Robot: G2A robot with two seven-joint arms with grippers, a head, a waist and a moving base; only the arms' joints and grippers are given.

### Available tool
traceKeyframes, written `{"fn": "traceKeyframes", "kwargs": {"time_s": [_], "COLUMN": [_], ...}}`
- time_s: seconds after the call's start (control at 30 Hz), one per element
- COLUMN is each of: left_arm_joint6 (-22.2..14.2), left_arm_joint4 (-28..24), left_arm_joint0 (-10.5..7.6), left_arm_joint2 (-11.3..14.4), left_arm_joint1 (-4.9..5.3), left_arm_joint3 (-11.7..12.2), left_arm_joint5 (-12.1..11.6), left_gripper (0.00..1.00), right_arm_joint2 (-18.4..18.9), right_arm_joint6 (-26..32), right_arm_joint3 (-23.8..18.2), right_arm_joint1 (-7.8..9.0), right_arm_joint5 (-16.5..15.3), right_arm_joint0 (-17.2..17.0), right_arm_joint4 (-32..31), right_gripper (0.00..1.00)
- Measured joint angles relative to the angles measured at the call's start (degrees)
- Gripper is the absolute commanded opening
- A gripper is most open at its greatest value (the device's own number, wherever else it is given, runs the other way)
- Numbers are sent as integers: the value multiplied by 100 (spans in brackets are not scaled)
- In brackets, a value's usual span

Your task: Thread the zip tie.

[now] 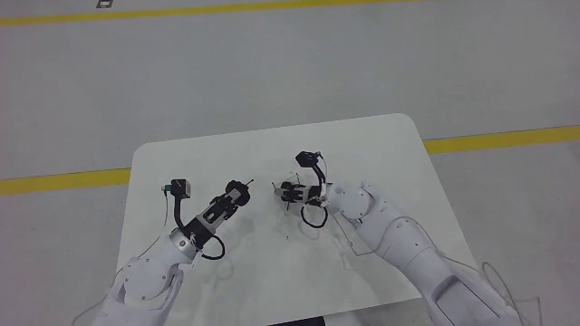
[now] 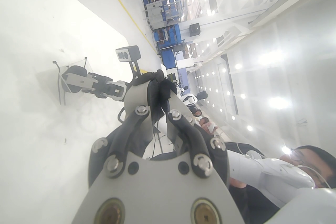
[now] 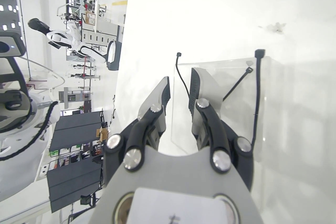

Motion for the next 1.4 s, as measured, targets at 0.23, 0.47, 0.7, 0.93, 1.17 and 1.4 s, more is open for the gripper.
{"fn": "traceKeyframes", "kwargs": {"time_s": [0.23, 0.47, 0.7, 0.93, 1.17, 1.4], "left_arm_joint6": [0, 0, 0, 0, 0, 0], "left_arm_joint4": [0, 0, 0, 0, 0, 0], "left_arm_joint0": [0, 0, 0, 0, 0, 0], "left_arm_joint2": [0, 0, 0, 0, 0, 0], "left_arm_joint1": [0, 0, 0, 0, 0, 0], "left_arm_joint3": [0, 0, 0, 0, 0, 0], "left_arm_joint5": [0, 0, 0, 0, 0, 0], "left_gripper": [0, 0, 0, 0, 0, 0], "right_arm_joint2": [-93, -185, -255, -263, -228, -163], "right_arm_joint6": [14, -24, -44, -72, -83, -81], "right_arm_joint3": [116, 261, 369, 386, 334, 239], "right_arm_joint1": [-40, -99, -154, -170, -151, -111], "right_arm_joint5": [0, 0, 0, 0, 0, 0], "right_arm_joint0": [79, 157, 230, 250, 211, 153], "right_arm_joint4": [22, 30, 50, 43, 16, -3], "right_gripper": [25, 24, 11, 4, 0, 12]}}
